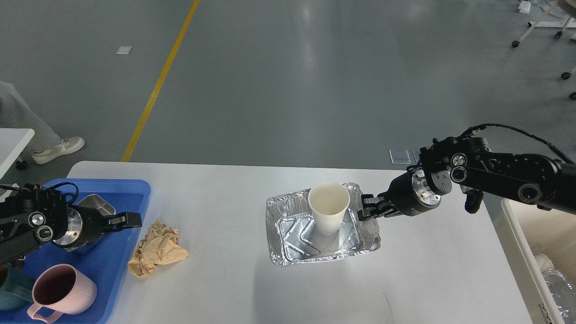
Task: Tidy desktop
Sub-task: 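Reach the left gripper to the crumpled tan paper and grasp it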
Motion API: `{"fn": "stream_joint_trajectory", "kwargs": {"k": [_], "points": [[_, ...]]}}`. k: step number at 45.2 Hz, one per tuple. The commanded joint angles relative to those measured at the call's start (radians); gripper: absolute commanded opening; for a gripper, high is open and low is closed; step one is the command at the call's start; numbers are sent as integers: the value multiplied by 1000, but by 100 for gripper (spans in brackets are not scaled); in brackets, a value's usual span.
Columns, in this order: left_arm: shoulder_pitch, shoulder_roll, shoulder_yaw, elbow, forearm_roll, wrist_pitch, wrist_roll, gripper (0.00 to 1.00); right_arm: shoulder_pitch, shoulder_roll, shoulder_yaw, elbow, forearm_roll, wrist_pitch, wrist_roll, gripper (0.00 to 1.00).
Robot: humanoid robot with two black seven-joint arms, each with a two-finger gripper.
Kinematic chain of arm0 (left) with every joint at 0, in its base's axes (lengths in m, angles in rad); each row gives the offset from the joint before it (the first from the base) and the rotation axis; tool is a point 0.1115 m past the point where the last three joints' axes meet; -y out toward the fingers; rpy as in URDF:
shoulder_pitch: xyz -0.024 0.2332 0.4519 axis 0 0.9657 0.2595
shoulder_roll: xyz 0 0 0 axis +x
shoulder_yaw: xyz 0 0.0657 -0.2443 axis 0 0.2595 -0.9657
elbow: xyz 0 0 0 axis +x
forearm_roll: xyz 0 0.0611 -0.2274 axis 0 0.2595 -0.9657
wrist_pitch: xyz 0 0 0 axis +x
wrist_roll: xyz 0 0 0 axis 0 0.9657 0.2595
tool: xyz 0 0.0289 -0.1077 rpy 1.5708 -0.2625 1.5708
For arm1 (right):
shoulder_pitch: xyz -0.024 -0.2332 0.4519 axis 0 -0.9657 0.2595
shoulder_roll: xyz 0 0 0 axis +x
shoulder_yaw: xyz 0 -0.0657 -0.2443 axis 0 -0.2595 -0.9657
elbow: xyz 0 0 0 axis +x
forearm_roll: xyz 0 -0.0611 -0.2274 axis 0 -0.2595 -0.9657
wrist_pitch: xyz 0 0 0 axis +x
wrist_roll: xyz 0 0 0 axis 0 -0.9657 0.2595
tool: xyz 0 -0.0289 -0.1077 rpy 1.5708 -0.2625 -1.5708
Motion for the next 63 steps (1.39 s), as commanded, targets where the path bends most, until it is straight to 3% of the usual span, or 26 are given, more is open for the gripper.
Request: {"fn": "stream_joint_trajectory", "kwargs": {"k": [1,18,28,37,45,46,58,63], "points": [[1,-52,-1,47,1,3,-1,81,0,0,0,1,-3,0,0,0],[8,-173,52,114,22,37,0,79,0,-1,0,3,-4,0,0,0],[22,-183,54,120,37,46,0,78,0,2,0,3,-4,-2,0,0],[36,-186,54,140,39,52,-1,68,0,3,0,3,-4,-3,0,0],[41,-201,56,148,37,45,0,52,0,0,0,4,-4,-3,0,0],[47,-204,54,148,37,41,0,45,0,-1,0,4,-4,-3,0,0],[47,-221,42,148,25,-12,45,0,0,0,0,4,-4,-3,0,0],[39,-226,34,148,19,-17,43,0,0,-1,0,6,-4,-3,0,0]]}}
